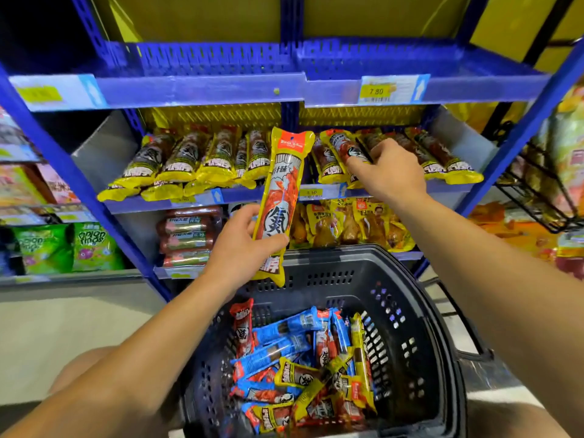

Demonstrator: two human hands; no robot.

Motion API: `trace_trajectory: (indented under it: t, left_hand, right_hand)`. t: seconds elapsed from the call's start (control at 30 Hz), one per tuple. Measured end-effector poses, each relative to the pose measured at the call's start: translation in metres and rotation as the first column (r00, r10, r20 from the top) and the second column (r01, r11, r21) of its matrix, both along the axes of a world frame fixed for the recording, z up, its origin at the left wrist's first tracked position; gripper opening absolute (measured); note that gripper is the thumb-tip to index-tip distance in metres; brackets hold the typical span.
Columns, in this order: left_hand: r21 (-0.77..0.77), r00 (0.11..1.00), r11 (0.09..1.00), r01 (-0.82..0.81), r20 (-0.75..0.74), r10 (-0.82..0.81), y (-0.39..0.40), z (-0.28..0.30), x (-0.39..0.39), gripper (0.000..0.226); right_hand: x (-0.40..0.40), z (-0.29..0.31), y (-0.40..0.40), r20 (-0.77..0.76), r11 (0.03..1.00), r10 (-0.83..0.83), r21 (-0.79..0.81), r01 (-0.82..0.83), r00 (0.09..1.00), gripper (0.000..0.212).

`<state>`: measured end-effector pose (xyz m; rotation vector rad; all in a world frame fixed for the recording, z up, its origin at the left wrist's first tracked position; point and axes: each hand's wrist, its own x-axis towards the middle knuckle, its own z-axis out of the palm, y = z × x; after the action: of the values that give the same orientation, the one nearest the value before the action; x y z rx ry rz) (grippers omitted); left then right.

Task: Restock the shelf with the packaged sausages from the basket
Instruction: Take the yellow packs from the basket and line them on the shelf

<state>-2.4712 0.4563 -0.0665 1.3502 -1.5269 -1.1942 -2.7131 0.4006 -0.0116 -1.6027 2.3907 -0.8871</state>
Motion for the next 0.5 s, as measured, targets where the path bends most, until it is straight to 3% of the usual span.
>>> trace_trajectory:
  t: [0.13, 0.23, 0.37, 0.5]
  left_hand:
    - [-0.005, 1.0, 1.0, 0.005, 0.026, -0.005, 0.0, -0.003, 0.001, 0.052]
    - [0.005, 1.0, 1.0, 0.006, 0.029, -0.006, 0.003, -0.004, 0.0, 0.051]
    - [0.015, 1.0, 1.0, 0.015, 0.015, -0.015, 0.009, -0.005, -0.001, 0.045]
    - [0.029, 1.0, 0.999, 0.02, -0.009, -0.019, 0.015, -0.004, 0.002, 0.046]
  right_hand:
    - [-0.006, -0.009, 0.02, -0.073, 0.982, 0.083, -0.163, -0.094, 0.994, 0.055]
    - [-0.009, -0.024, 0.051, -0.329, 0.921, 0.165, -0.286, -0.265, 0.93, 0.054]
    - [-0.017, -0.044, 0.074, -0.621, 0.914, 0.166, -0.194, -0.355, 0.766, 0.067]
    - [-0.014, -0.052, 0.074, -0.63, 0.966, 0.177, -0.037, -0.257, 0.756, 0.079]
